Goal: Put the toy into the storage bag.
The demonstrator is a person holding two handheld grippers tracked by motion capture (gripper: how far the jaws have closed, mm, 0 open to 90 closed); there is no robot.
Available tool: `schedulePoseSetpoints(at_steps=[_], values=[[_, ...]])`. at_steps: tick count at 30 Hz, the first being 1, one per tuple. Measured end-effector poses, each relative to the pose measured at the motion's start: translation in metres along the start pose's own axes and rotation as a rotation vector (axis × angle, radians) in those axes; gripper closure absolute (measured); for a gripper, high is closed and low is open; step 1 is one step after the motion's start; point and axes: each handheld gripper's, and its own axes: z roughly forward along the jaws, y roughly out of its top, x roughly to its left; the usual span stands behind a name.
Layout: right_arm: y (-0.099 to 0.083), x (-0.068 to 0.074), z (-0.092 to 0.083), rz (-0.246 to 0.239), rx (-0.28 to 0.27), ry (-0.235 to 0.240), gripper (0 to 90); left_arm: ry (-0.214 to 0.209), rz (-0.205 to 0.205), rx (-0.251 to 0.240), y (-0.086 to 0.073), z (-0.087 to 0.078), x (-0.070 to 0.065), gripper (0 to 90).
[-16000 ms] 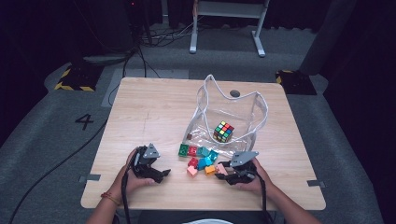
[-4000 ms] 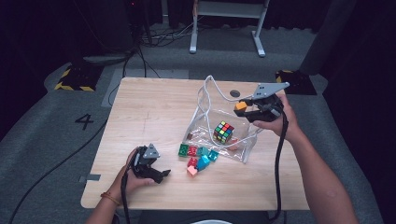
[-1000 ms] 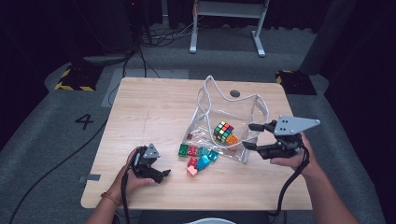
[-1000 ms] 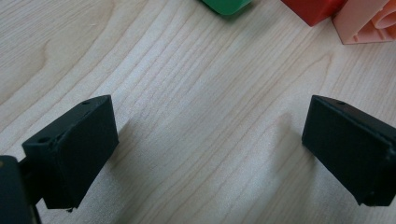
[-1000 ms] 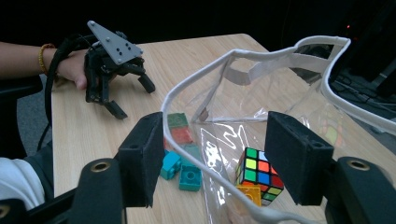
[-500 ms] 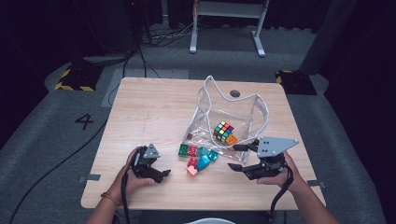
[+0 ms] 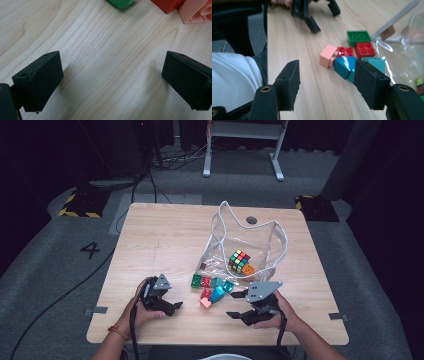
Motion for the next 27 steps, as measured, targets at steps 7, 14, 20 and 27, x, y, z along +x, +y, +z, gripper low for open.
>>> schedulePoseSetpoints(at_steps=[7,14,20,27], values=[[-0.014,-0.019,0.033,-0.011,0.065,-0.052,36.2,0.002,0.001,-0.001,0.0,0.0,0.0,3.6],[-0.017,-0.028,0.052,0.005,0.098,-0.081,35.5,0.002,0.001,-0.001,0.0,0.0,0.0,3.6],[-0.019,-0.035,0.059,-0.022,0.092,-0.099,33.9,0.002,0.001,-0.001,0.0,0.0,0.0,3.6],[-0.023,-0.036,0.066,0.016,0.119,-0.1,33.1,0.002,0.001,-0.001,0.0,0.0,0.0,3.6]])
